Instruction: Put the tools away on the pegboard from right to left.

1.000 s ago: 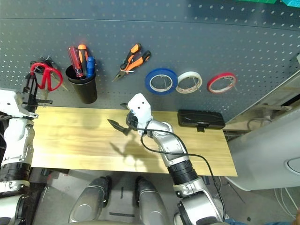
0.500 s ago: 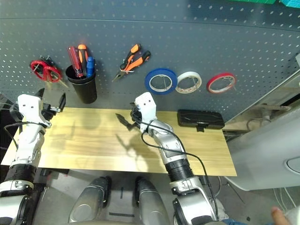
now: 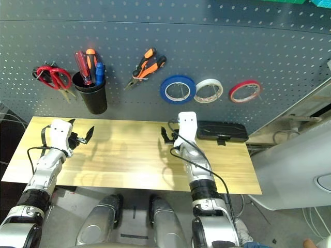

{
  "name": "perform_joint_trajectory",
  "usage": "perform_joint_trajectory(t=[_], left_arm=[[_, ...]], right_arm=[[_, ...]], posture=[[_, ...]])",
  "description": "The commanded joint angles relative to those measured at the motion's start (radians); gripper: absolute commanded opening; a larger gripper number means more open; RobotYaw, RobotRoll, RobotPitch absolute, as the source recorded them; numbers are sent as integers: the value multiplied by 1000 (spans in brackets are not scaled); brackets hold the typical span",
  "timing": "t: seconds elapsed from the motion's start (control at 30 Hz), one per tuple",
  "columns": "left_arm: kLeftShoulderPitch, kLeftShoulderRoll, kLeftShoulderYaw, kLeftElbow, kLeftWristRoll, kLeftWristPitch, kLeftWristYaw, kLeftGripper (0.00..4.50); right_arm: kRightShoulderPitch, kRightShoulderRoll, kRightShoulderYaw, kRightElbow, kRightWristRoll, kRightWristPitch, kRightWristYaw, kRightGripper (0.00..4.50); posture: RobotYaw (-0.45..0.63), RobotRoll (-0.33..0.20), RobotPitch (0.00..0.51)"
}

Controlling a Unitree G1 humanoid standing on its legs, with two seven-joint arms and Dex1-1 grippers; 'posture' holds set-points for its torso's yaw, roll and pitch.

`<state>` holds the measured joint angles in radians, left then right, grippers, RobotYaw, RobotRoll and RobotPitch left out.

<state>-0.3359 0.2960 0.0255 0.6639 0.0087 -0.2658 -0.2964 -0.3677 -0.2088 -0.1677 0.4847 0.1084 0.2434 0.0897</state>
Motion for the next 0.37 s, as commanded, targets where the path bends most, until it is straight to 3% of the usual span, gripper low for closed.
perform_joint_trajectory(t=[0.03,0.37], left_arm=[[-1,-15,-23,28,26,19,11,4477],[-4,-24,-61,57,69,38,25,4477]], right_arm=[[22,-36,-66,38,5,7,-60,4500],[-2,-126,-132,156,25,-32,-48,4500]], posture=[[60,0,243],[48,0,243]])
